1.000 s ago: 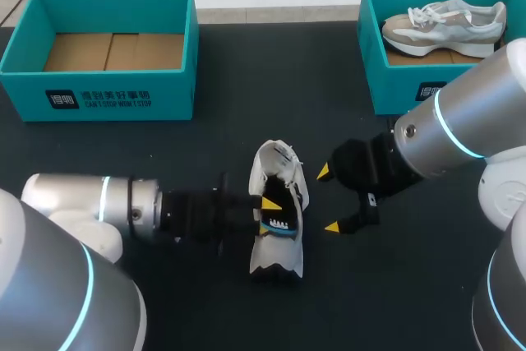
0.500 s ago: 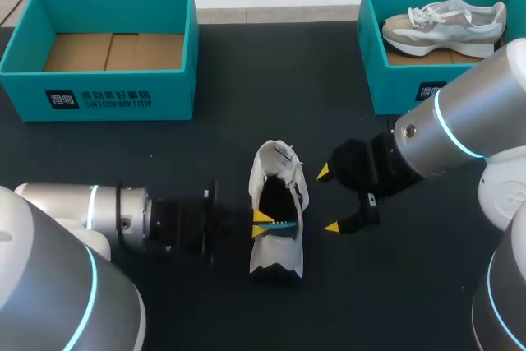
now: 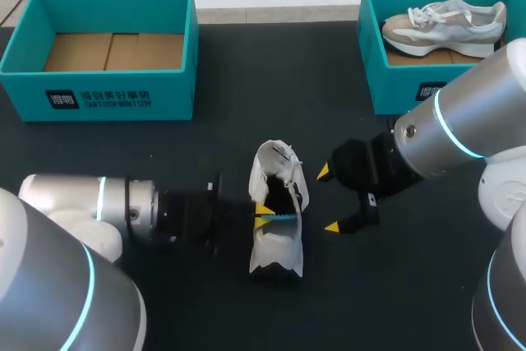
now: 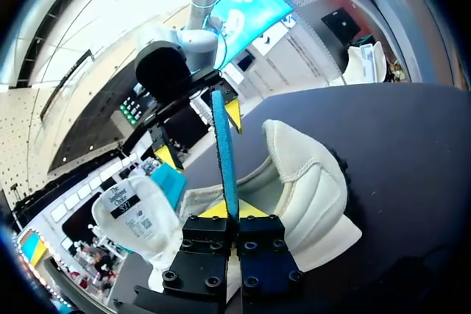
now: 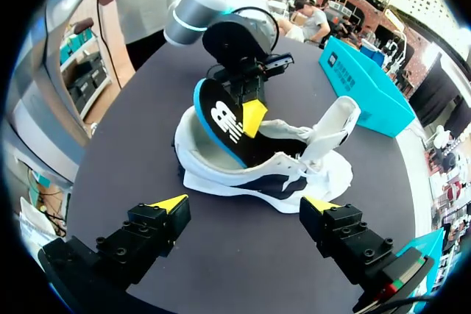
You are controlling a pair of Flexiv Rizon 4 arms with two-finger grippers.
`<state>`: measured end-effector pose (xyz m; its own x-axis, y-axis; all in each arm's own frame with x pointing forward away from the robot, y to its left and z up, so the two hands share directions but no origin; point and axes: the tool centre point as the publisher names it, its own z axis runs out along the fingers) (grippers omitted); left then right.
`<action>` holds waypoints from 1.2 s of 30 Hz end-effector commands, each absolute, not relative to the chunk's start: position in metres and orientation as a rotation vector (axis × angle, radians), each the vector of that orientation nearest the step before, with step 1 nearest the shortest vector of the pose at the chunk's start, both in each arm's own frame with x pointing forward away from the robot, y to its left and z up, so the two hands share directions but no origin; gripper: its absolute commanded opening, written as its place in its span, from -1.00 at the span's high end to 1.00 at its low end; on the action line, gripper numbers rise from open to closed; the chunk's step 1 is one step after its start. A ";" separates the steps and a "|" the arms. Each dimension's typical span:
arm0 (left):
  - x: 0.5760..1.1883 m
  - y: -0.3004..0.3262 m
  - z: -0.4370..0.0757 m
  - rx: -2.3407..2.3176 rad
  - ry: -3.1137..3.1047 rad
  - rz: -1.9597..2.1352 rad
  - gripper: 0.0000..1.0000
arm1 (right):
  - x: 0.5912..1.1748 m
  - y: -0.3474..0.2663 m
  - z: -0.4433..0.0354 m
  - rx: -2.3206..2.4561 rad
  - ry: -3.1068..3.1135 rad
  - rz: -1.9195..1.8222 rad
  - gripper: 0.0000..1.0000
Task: Take the shoe out of the shoebox, open the shoe tongue, remove and reinsert the insole, then place the shoe into the shoebox
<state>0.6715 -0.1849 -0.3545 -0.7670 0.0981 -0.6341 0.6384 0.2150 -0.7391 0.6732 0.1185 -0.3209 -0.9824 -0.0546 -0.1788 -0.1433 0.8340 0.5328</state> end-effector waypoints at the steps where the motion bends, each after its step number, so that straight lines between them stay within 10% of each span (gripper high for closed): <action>1: 0.671 -0.190 -0.352 0.694 2.032 -1.606 1.00 | 0.672 0.119 -0.322 -0.155 2.855 0.849 -1.00; 4: 0.661 -0.189 -0.343 0.716 1.999 -1.625 0.54 | 0.672 0.119 -0.322 -0.155 2.855 0.849 -1.00; 13: 0.644 -0.184 -0.324 0.745 1.944 -1.644 1.00 | 0.672 0.119 -0.322 -0.155 2.855 0.849 -1.00; 36: 0.672 -0.194 -0.357 0.769 2.008 -1.634 0.81 | 0.672 0.119 -0.322 -0.155 2.855 0.849 -1.00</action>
